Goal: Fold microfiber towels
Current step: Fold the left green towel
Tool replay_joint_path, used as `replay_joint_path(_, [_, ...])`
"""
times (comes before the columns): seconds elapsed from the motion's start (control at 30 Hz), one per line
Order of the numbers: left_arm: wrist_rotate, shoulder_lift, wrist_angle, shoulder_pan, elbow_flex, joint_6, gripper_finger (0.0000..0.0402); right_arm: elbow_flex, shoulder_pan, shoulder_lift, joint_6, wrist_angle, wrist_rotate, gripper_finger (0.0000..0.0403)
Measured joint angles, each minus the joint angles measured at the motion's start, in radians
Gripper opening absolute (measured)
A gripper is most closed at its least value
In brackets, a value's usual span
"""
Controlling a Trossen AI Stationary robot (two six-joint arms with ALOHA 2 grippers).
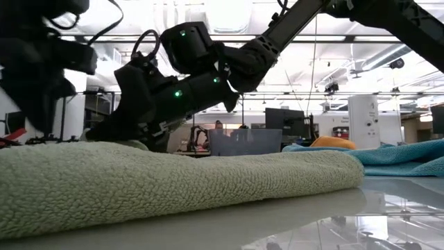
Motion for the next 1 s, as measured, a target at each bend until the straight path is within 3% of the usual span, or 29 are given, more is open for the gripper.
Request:
replay_joint_path(0.1, [-0.017,0.034,0.116,-0.057,-0.029,-0.028,0.0023,0.000,0.000,-0.001,-0.001,0.001,0.000,0.0009])
replay_joint_path(0.2, [-0.124,0.091,0.215,-0.075,-0.042,-0.113,0.0004,0.000,0.000,-0.002,-0.005,0.002,0.007,0.0009])
replay_joint_path(0.6, [-0.224,0.320,0.326,-0.082,-0.055,-0.154,0.0003,0.008,0.000,-0.001,-0.008,0.005,0.008,0.0009])
replay_joint_path(0.8, [-0.253,0.292,0.370,-0.080,-0.057,-0.147,0.0003,0.055,0.002,0.039,0.009,0.028,0.008,0.0009])
replay_joint_path(1.0, [-0.216,0.247,0.334,-0.083,-0.064,-0.148,0.0003,0.140,0.001,0.107,0.069,0.006,0.001,0.0009])
